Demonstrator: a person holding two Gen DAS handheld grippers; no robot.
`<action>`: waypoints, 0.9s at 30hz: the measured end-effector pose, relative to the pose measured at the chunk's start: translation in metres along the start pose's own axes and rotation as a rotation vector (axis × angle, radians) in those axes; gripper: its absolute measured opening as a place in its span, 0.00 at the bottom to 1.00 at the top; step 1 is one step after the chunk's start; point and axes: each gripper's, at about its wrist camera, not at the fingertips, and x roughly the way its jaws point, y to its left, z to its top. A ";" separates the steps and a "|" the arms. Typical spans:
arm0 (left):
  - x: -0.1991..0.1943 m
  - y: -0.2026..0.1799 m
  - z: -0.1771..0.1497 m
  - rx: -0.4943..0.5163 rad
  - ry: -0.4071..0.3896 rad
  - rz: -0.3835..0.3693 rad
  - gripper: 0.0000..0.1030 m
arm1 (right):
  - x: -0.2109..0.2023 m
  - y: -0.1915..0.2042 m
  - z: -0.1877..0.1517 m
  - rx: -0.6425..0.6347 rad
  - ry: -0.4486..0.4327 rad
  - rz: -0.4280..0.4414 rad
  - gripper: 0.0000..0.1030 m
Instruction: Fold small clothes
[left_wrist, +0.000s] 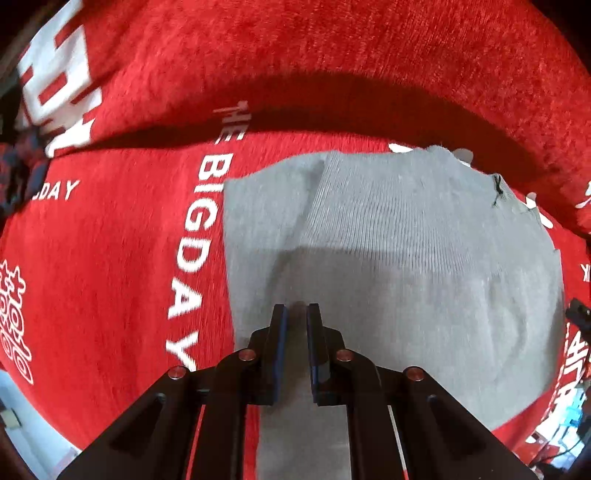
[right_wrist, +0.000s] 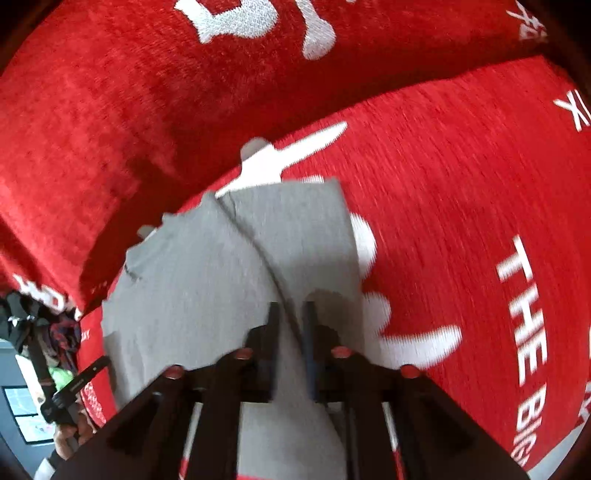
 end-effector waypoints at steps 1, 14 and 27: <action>-0.002 0.001 -0.004 -0.004 -0.003 0.002 0.13 | -0.002 0.000 -0.006 -0.001 0.004 0.007 0.45; -0.013 0.030 -0.047 -0.052 0.052 -0.030 1.00 | 0.019 -0.012 -0.063 0.005 0.142 0.021 0.44; -0.012 0.041 -0.081 -0.027 0.094 -0.042 1.00 | 0.019 -0.016 -0.080 -0.080 0.164 -0.107 0.05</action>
